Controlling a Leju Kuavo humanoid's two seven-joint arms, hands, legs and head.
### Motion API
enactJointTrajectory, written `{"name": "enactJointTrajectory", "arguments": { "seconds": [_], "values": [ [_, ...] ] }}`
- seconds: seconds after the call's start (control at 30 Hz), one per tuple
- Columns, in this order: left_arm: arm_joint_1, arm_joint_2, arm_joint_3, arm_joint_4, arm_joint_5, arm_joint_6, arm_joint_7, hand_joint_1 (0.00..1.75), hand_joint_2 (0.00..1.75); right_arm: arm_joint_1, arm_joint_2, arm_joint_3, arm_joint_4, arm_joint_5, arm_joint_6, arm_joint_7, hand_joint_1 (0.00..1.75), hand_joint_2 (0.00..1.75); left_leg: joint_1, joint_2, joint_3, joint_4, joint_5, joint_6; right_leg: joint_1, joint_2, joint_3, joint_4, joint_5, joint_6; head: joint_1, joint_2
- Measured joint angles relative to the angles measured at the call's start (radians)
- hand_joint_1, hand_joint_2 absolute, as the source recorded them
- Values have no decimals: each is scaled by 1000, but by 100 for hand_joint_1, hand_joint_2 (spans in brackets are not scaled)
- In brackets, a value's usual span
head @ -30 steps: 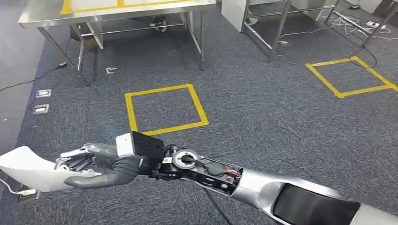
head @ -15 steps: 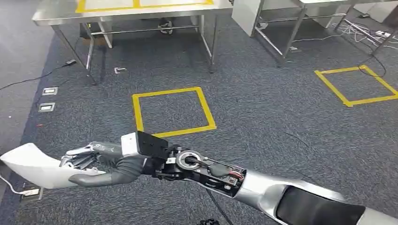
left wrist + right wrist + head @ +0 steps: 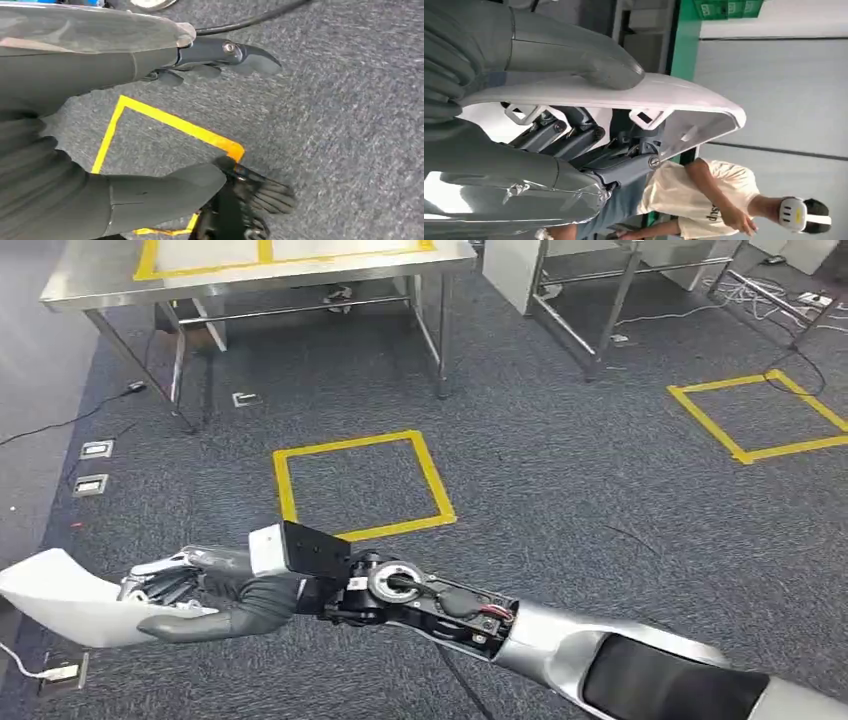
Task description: Take the parts from the cabinet and place them on the table.
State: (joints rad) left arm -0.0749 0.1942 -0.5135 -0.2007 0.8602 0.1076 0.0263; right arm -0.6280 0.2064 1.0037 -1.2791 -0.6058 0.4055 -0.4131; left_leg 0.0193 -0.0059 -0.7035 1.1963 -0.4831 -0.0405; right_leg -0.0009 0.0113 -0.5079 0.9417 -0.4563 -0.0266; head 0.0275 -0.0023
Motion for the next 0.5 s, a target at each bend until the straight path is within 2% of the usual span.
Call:
{"name": "enactJointTrajectory", "arguments": {
  "seconds": [0.07, 0.1, 0.13, 0.2, 0.27, 0.3, 0.33, 0.37, 0.4, 0.43, 0.47, 0.5],
  "values": [
    [-1, 3, 0, 0, 0, 0, 0, 0, 175, -1, 0, 0, 0, 0, 0, 0, 175, 175, 1, 4, 76, -201, 121, 4, -1, 0, 27, 0, -21, 8, -2, 0],
    [-1, 3, 0, 0, 0, 0, 0, 0, 175, -1, 0, 0, 0, 0, -1, 0, 175, 175, -6, 7, 98, -236, 110, 10, 8, 0, 28, 1, -31, 16, -5, 0],
    [-3, 3, 0, 0, 0, 0, 0, 0, 175, -3, 0, 0, -1, 0, -1, 0, 175, 175, -7, 3, 101, -248, 102, 24, 8, 1, 27, 2, -37, 19, -9, 0],
    [-3, 2, 0, 0, 0, 0, 0, 0, 175, -2, 0, 0, -1, 0, -1, 0, 175, 175, -6, 3, 101, -251, 89, 42, 8, 1, 41, 1, -36, 29, -2, 0],
    [-3, 1, 0, 0, 0, 0, 0, 0, 175, -3, 0, 0, -2, 0, -1, 0, 175, 175, -3, 2, 122, -255, 82, 55, 6, -2, 44, 10, -54, 41, 2, 0],
    [-1, 1, 0, 0, 0, 0, 0, 0, 175, -5, 0, -1, -2, 0, -1, -1, 175, 175, -4, 2, 129, -255, 77, 62, 4, -3, 23, 61, -74, 45, 5, 0],
    [-2, 2, 0, 0, 0, 0, 0, 0, 175, -6, 0, -1, -2, 0, -1, -2, 175, 175, -5, 1, 134, -255, 72, 67, 3, -4, -20, 139, -103, 49, 10, 0],
    [-2, 2, 0, 0, -1, -2, 0, 0, 175, -4, 0, -1, -2, 0, -2, -2, 175, 175, -6, 1, 139, -255, 65, 69, 3, -4, -80, 239, -139, 52, 13, 0],
    [-2, 2, 0, 0, -2, -2, 0, 0, 175, -1, -2, -2, -2, 0, -5, -2, 175, 175, -7, 1, 146, -255, 59, 70, 2, -4, -129, 312, -165, 53, 16, 0],
    [0, 2, -1, 0, -2, -2, 0, 0, 175, 2, -3, -1, -2, 2, -10, -1, 175, 175, -8, 0, 155, -255, 51, 69, 2, -4, -163, 352, -173, 52, 19, 0],
    [1, 2, -2, 0, -3, -2, 0, 0, 175, 5, -3, -2, -1, 3, -12, -1, 175, 175, -8, -1, 168, -255, 42, 69, 3, -4, -176, 342, -154, 50, 23, 0],
    [1, 2, -3, 0, -3, -2, 0, 0, 175, 5, -3, -2, -2, 3, -13, -1, 175, 175, -9, -3, 183, -255, 32, 67, 3, -4, -167, 288, -110, 46, 26, 0]
  ]
}}
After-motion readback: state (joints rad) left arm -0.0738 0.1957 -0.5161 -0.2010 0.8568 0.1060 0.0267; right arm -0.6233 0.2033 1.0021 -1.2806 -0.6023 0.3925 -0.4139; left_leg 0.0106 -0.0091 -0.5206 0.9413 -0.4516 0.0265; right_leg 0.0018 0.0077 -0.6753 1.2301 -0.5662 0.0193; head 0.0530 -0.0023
